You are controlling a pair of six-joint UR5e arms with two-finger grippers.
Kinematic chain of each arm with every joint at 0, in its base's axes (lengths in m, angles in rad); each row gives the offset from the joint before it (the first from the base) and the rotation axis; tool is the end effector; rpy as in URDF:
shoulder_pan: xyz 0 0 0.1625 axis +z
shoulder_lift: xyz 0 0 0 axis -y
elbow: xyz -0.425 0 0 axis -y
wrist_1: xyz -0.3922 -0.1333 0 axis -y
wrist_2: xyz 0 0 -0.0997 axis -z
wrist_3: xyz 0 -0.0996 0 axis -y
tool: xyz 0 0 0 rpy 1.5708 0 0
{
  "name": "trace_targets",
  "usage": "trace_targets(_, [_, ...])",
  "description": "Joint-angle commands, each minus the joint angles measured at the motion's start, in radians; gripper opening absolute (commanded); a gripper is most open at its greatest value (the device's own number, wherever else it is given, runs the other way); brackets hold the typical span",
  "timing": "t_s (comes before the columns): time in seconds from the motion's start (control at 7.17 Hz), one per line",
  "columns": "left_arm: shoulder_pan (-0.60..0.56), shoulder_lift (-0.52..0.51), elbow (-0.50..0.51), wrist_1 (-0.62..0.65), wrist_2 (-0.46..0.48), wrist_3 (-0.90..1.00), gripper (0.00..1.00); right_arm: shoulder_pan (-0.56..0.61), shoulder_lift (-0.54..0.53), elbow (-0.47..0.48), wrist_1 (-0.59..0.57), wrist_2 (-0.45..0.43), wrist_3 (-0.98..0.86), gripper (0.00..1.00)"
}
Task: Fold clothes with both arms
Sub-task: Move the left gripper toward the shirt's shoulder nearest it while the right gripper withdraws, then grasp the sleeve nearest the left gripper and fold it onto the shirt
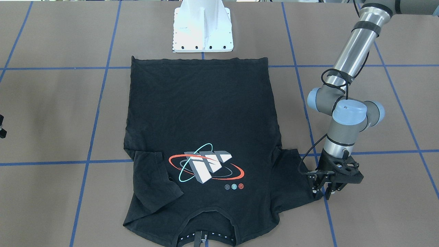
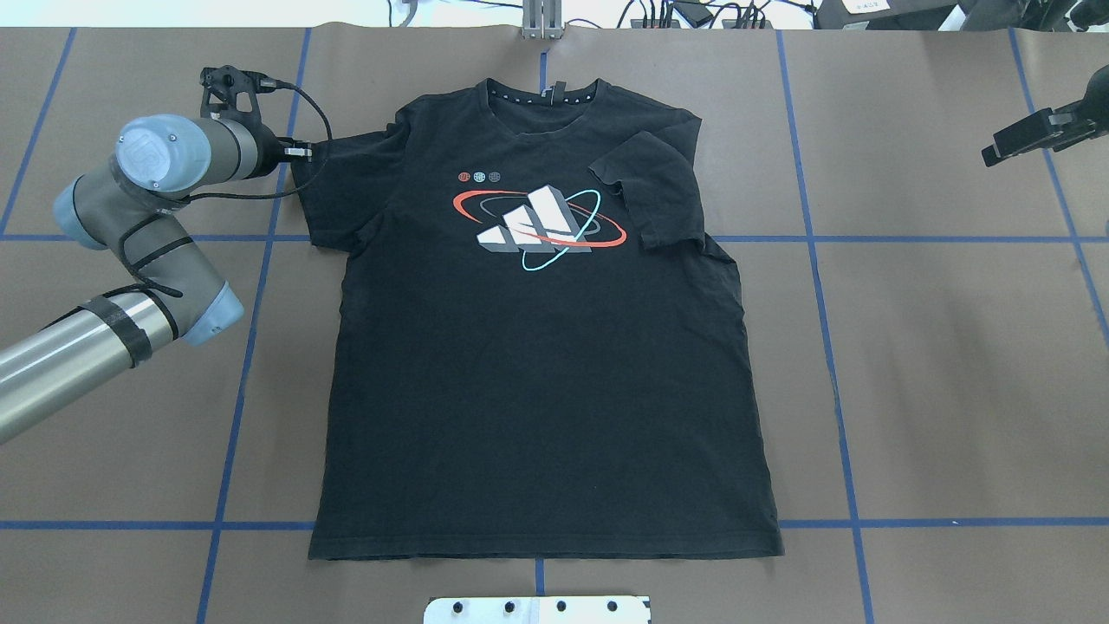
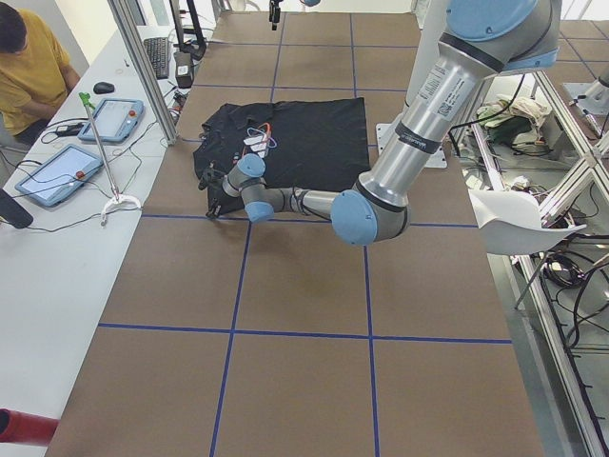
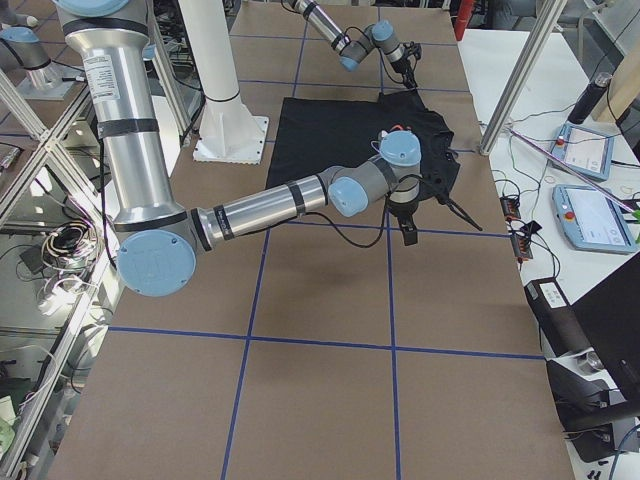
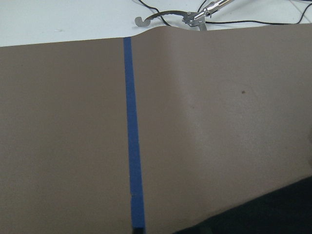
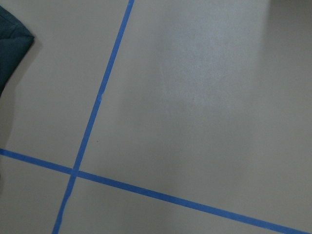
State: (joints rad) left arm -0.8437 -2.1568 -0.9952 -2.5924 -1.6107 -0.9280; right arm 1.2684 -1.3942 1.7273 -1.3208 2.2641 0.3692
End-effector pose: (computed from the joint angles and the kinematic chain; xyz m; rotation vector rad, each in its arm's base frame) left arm 0.4111 -0.6566 0.4780 0.6723 0.7852 -0.1621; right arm -0.1035 -0.5656 0.4617 0.3059 -0.8191 -0.1395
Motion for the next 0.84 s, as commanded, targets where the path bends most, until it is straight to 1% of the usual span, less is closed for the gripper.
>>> trace_targets(0.0, [0.000, 0.000, 0.000, -0.003, 0.000, 0.000, 0.23, -0.001, 0.004, 0.000, -0.001, 0.000, 0.002, 1.00])
trace_targets(0.14, [-0.002, 0.000, 0.000, -0.006, -0.002, 0.000, 0.00, -0.001, 0.004, 0.000, 0.000, 0.000, 0.002, 1.00])
trace_targets(0.28, [-0.002, 0.002, -0.003, -0.008, -0.002, 0.000, 0.00, -0.001, 0.006, 0.000, 0.000, 0.000, 0.002, 1.00])
trace_targets(0.56, [-0.011, 0.009, -0.022, -0.060, -0.011, 0.006, 0.00, -0.001, 0.007, 0.000, 0.000, 0.000, 0.004, 1.00])
trace_targets(0.7, [-0.021, 0.021, -0.081, -0.048, -0.024, 0.008, 0.00, 0.000, 0.007, 0.000, -0.001, 0.000, 0.005, 1.00])
